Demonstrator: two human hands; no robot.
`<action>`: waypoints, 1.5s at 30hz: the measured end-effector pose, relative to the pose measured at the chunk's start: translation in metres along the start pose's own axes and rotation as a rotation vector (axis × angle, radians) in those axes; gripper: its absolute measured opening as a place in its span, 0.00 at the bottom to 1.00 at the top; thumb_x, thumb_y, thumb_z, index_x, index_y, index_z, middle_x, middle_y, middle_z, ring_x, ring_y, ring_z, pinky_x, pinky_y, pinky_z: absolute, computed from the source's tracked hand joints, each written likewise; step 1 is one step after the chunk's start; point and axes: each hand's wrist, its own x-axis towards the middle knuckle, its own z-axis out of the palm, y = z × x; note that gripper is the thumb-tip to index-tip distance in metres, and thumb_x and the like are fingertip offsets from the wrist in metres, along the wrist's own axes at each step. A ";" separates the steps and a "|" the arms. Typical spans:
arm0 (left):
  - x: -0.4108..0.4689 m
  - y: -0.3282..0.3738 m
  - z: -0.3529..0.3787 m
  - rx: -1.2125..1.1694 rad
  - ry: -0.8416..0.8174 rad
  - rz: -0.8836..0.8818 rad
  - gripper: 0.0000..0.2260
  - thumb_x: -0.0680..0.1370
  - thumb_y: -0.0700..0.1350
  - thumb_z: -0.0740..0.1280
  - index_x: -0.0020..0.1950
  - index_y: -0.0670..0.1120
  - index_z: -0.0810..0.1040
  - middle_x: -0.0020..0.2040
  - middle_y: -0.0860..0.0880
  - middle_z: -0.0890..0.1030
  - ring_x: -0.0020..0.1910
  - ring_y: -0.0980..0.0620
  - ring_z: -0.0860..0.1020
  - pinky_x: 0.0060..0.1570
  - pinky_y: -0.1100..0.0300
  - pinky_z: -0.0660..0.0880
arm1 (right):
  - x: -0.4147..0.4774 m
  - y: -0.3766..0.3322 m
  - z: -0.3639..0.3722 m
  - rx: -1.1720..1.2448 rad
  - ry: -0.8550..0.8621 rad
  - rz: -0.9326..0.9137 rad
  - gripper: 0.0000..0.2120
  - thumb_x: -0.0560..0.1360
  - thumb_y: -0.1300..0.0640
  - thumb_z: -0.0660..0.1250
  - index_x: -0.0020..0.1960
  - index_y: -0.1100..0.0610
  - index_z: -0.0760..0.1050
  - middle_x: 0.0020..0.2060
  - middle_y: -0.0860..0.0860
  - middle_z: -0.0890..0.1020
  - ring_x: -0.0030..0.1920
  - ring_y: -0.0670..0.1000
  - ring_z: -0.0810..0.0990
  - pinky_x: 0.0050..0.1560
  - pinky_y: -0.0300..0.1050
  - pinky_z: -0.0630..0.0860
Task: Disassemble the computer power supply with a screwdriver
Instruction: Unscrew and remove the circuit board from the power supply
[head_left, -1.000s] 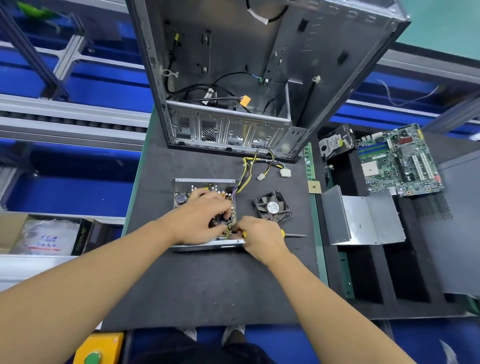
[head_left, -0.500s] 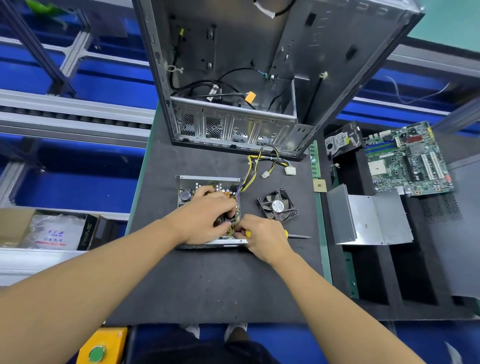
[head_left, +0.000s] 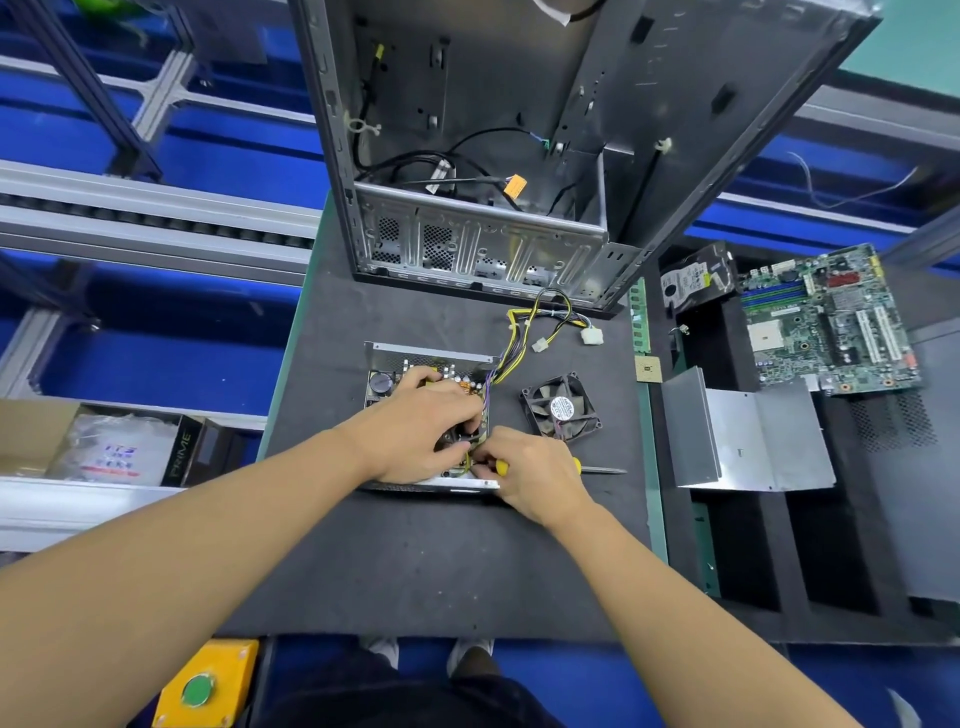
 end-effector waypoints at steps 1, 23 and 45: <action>0.000 0.000 0.001 0.005 0.001 0.002 0.05 0.77 0.50 0.63 0.45 0.55 0.66 0.41 0.56 0.72 0.45 0.56 0.69 0.70 0.55 0.57 | 0.000 0.000 -0.001 -0.002 -0.012 -0.003 0.04 0.75 0.50 0.69 0.47 0.49 0.80 0.44 0.45 0.80 0.43 0.52 0.80 0.37 0.47 0.74; -0.002 -0.001 0.003 -0.045 0.038 0.022 0.08 0.72 0.47 0.65 0.42 0.55 0.66 0.40 0.56 0.74 0.46 0.56 0.72 0.71 0.53 0.58 | 0.018 -0.037 -0.021 0.342 -0.247 0.808 0.20 0.65 0.53 0.72 0.24 0.54 0.62 0.17 0.48 0.63 0.19 0.52 0.63 0.22 0.34 0.62; -0.003 0.001 -0.003 -0.046 -0.003 0.017 0.08 0.73 0.47 0.65 0.43 0.54 0.66 0.43 0.56 0.76 0.49 0.55 0.73 0.71 0.52 0.57 | 0.034 -0.034 -0.029 0.136 -0.414 0.563 0.10 0.70 0.54 0.66 0.34 0.55 0.69 0.30 0.52 0.74 0.30 0.55 0.70 0.33 0.42 0.70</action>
